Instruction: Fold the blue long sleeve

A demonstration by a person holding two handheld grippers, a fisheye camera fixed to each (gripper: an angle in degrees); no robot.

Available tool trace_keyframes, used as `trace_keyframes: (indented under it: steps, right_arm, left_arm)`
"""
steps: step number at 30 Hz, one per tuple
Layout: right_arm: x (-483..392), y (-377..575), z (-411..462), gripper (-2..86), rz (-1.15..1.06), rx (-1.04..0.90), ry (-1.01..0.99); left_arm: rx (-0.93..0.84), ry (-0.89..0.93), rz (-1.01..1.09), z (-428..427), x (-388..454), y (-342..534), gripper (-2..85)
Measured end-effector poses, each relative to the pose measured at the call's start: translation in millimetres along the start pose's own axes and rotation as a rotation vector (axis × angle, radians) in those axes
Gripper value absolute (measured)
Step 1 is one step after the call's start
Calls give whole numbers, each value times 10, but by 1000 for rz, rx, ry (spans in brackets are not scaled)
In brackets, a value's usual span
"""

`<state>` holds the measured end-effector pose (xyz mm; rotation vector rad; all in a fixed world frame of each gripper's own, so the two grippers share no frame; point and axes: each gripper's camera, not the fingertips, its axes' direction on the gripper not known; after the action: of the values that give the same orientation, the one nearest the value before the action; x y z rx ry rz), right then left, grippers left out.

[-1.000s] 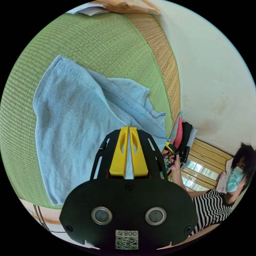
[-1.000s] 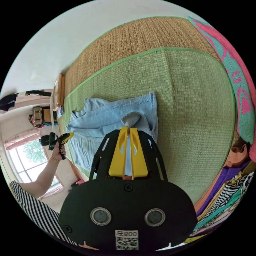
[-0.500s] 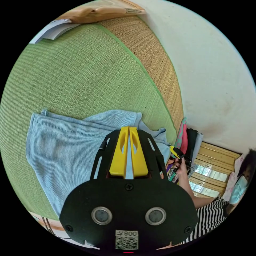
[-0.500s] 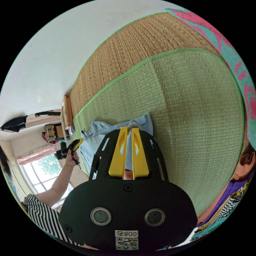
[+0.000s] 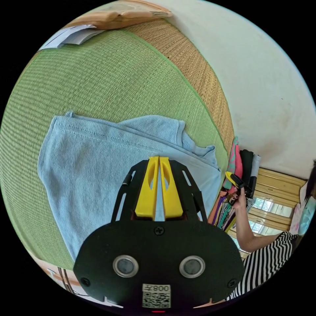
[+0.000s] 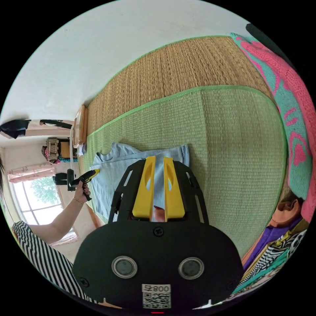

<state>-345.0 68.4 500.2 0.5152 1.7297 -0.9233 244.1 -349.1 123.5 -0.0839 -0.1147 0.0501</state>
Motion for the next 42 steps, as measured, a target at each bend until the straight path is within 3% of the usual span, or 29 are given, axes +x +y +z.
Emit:
trace_keyframes:
  steps: [5,10,17,21,25,29,31,33,39,42]
  right_arm:
    - [-128,11,-4,28,-63,3,65]
    - [-80,73,449,1,-103,-147,271]
    - [-117,54,520,-2,-144,-138,336]
    - [-20,18,491,0,-67,-85,503]
    - [-125,77,454,2,-150,-42,321]
    - [-346,75,740,12,-273,-77,345]
    - [-267,-23,1128,28,-271,-250,382]
    - [-238,-12,1113,20,-318,-191,371]
    - [-53,-53,957,5,-257,-121,187]
    - [121,-137,1182,3,-233,-173,259]
  left_arm:
    - [15,-66,35,111,27,7,2]
    - [8,-50,29,287,-53,7,3]
    - [15,-93,39,555,-69,58,2]
    - [40,-113,29,696,-85,81,2]
    - [71,-94,26,894,-105,194,2]
    - [78,-77,-18,1165,-181,295,2]
    - [86,-37,-31,1282,-228,305,2]
    - [78,-29,-30,1382,-241,327,1]
    - [109,-45,9,1708,-208,489,2]
    - [87,-57,-22,1987,-276,512,2]
